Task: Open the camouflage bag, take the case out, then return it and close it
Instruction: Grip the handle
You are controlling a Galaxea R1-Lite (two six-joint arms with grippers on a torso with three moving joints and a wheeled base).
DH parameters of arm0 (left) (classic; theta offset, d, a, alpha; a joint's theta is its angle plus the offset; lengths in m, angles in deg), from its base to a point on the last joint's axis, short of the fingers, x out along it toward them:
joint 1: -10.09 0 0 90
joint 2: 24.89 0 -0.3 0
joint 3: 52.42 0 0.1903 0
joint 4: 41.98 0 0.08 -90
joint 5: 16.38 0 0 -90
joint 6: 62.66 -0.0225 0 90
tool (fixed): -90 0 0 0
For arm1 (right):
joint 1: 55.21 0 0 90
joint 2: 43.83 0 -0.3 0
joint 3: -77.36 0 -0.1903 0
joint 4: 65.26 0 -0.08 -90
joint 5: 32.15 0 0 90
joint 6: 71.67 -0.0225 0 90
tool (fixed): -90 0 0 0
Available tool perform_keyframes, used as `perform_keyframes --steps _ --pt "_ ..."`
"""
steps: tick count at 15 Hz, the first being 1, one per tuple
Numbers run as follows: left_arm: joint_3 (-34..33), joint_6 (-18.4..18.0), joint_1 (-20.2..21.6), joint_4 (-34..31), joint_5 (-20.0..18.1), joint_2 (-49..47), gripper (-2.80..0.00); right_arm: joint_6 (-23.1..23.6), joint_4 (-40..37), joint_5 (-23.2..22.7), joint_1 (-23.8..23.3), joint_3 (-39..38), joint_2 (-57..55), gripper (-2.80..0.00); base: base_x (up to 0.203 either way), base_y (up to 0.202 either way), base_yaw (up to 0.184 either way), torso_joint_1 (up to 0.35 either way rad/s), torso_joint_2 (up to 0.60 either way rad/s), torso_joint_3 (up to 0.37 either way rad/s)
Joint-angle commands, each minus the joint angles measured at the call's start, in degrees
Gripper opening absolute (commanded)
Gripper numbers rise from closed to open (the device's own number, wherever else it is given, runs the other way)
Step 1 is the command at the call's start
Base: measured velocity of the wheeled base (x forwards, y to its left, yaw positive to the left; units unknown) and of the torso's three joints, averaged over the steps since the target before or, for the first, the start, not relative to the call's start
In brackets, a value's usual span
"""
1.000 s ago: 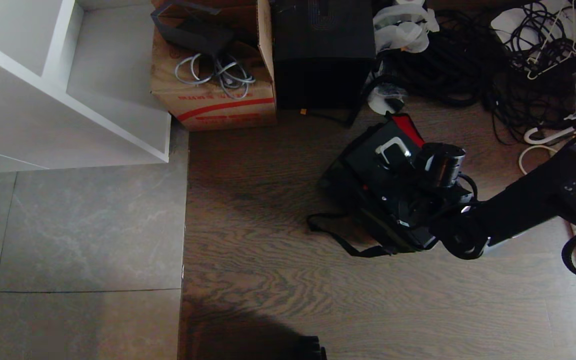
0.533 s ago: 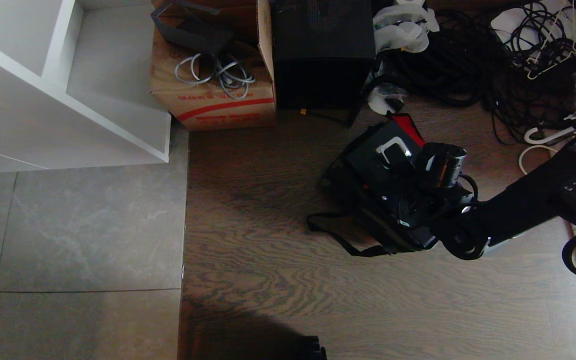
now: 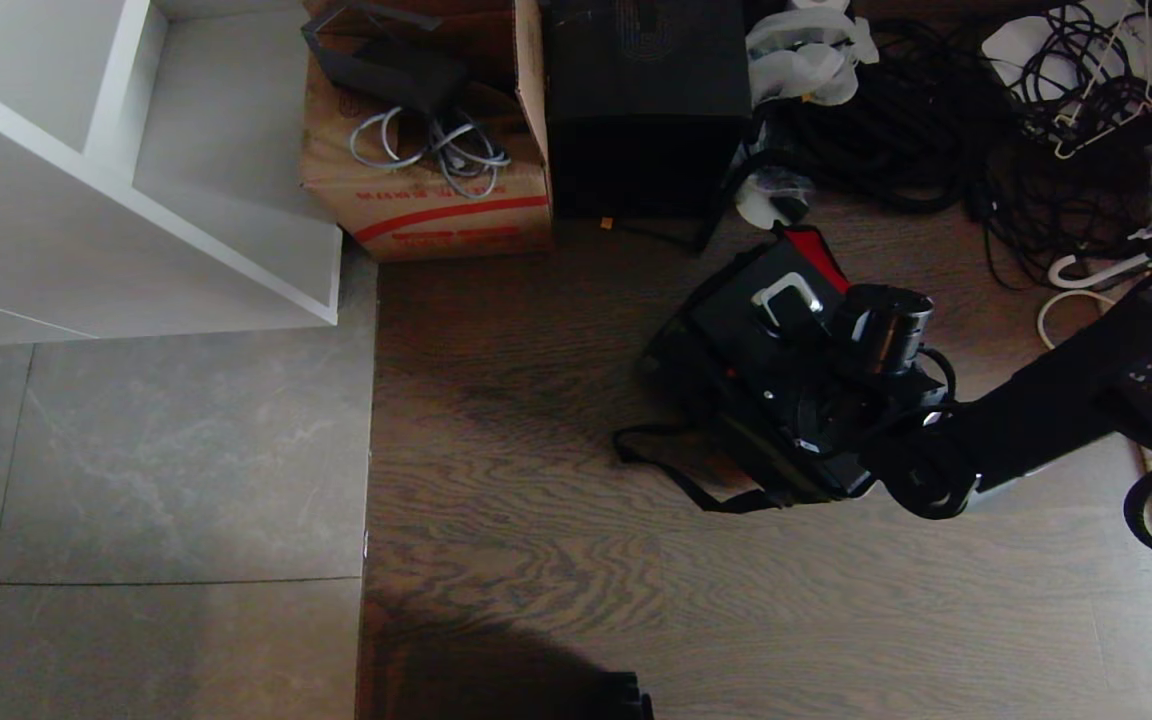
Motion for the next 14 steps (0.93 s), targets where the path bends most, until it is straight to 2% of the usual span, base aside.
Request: perform_keyframes --steps 1,6,9,14 --pt "2.1 0.1 0.0 -2.2 -1.5 -0.1 -2.80 0.3 0.3 0.3 0.0 0.1 0.0 -2.80 0.000 0.000 0.000 0.000 0.00 0.000" --pt "8.0 2.6 0.0 -2.1 -4.0 -4.8 -2.80 0.4 0.2 0.3 0.0 0.1 0.1 -2.80 0.000 0.000 0.000 0.000 0.00 0.000" --pt "10.8 7.0 0.0 -2.1 -4.3 -8.7 -2.80 0.4 0.2 0.3 0.0 0.2 0.0 -2.80 0.000 0.000 0.000 0.000 0.00 0.000" --pt "12.5 11.6 0.0 -2.2 -4.5 -11.2 -2.80 0.4 0.2 0.3 0.0 0.3 0.0 -2.80 0.000 0.000 0.000 0.000 0.00 0.000"
